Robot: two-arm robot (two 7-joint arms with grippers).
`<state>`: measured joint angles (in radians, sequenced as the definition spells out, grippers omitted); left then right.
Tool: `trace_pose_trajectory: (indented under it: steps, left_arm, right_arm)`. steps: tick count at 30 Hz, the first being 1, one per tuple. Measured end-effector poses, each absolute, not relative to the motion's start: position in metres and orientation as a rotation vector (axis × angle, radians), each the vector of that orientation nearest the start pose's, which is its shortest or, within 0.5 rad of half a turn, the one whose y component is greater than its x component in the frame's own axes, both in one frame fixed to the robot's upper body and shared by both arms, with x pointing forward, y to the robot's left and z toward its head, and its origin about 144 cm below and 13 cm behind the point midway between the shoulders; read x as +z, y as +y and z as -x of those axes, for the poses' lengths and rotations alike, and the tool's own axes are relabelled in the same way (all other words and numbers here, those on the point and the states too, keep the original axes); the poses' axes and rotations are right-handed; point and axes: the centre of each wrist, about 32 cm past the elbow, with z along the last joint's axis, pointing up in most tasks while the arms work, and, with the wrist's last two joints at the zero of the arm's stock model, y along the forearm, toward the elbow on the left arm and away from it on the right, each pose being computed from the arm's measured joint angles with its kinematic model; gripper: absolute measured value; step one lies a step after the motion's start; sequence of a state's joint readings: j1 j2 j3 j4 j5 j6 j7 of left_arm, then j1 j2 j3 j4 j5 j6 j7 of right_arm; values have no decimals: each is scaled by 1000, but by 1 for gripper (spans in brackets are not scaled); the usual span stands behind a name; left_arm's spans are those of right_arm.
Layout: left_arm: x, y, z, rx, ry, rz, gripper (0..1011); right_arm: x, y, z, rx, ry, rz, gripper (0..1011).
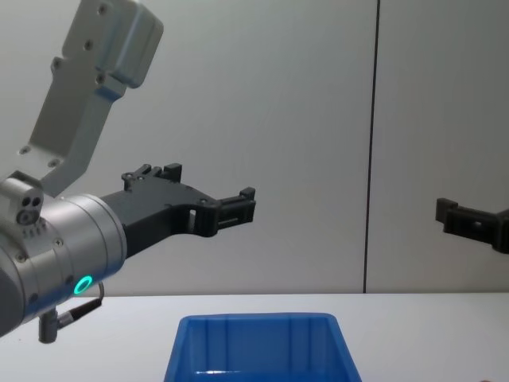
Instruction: Pick up the two dolls from the table and place them into the box.
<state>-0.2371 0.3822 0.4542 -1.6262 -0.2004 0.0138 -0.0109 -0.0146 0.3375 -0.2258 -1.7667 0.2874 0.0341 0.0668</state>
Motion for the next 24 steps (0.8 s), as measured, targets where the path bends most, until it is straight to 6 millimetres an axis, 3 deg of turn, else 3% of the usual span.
trace_pose_trajectory:
  steps: [24]
  left_arm:
    - [1204,198,-492,1124,-267,-61,1003]
  right_arm:
    - [1187,-239,-445,-1227,-74,-21,1001]
